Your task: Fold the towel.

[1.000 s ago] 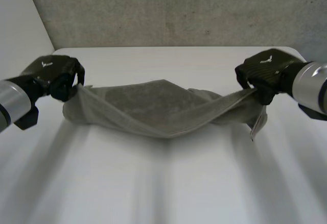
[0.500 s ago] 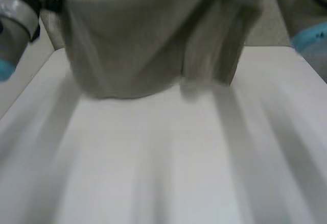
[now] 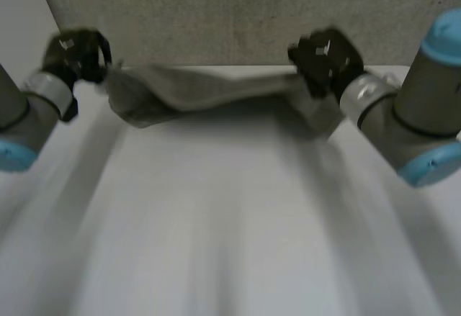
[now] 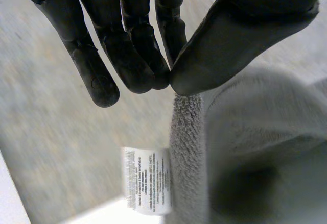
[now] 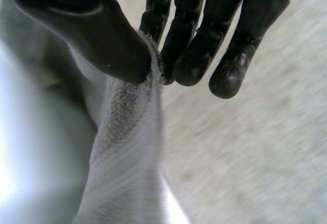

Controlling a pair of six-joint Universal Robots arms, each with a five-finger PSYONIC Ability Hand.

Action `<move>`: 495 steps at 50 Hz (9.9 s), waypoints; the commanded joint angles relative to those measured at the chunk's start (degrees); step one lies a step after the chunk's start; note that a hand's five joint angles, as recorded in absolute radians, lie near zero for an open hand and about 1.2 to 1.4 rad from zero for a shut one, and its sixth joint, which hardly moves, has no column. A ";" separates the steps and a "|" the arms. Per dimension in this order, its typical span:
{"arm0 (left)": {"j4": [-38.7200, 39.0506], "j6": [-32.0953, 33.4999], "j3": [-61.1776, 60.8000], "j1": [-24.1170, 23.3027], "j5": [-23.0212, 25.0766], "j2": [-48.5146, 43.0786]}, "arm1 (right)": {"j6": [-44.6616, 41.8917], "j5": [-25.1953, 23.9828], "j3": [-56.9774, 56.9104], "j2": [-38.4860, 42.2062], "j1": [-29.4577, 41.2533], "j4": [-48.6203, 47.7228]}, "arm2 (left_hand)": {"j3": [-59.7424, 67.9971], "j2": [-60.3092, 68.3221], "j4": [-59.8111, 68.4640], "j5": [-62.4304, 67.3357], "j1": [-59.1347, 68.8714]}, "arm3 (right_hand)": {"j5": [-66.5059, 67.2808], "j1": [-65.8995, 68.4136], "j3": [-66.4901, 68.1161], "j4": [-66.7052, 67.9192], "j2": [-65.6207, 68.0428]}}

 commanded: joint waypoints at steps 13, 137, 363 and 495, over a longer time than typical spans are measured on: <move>4.54 13.98 -22.18 1.63 3.69 2.91 | -0.94 0.34 22.85 -6.04 -0.53 -0.79 | 3.20 4.74 2.05 3.64 23.63 | 3.35 3.75 3.89 3.58 5.01; -13.65 26.11 -12.95 4.79 3.69 1.15 | -1.12 1.13 22.24 -7.01 -0.62 2.46 | 3.20 4.74 2.05 3.64 23.63 | 3.35 3.75 3.89 3.58 5.01; -4.52 -2.19 16.10 -2.86 -12.32 3.52 | -3.58 5.63 -18.94 -1.72 1.23 7.21 | 3.20 4.74 2.05 3.64 23.63 | 3.35 3.75 3.89 3.58 5.01; -7.24 11.88 18.51 -0.31 1.50 -19.50 | -4.10 13.53 -33.22 24.46 -9.50 21.71 | 3.20 4.74 2.05 3.64 23.63 | 3.35 3.75 3.89 3.58 5.01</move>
